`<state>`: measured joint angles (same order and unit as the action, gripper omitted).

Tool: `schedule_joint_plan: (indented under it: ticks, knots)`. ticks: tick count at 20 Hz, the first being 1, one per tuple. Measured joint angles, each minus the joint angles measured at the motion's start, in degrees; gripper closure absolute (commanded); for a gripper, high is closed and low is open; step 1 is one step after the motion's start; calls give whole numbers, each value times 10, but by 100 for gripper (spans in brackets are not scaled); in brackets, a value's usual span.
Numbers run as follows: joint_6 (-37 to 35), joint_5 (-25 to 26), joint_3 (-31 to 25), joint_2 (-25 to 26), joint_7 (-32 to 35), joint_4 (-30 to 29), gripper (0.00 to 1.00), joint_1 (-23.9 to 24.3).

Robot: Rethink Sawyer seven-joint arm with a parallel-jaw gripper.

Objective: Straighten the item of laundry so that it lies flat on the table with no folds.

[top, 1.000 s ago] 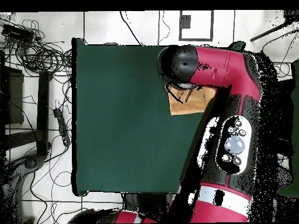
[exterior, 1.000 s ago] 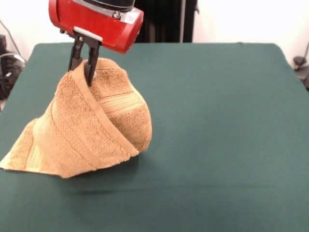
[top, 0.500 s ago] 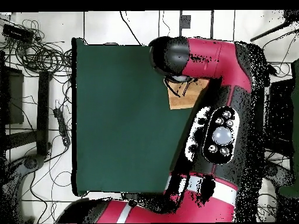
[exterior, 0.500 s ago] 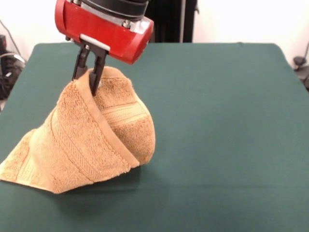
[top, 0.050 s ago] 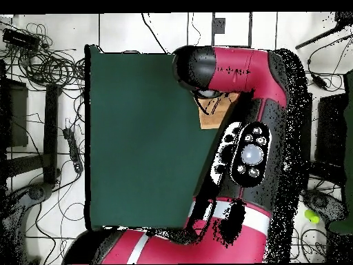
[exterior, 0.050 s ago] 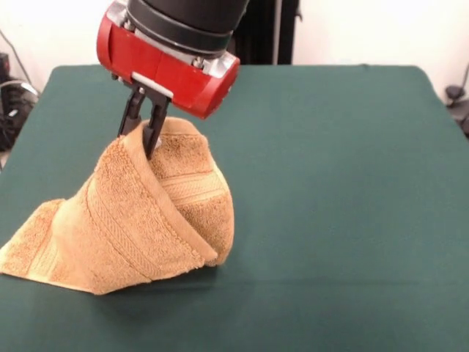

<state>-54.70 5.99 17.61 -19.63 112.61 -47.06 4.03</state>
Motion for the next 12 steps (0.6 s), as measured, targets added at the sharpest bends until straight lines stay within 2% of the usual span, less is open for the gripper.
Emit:
schedule_joint_plan:
  ticks: [12]
  knots:
    - [0,0,0,23,0,28,100,0]
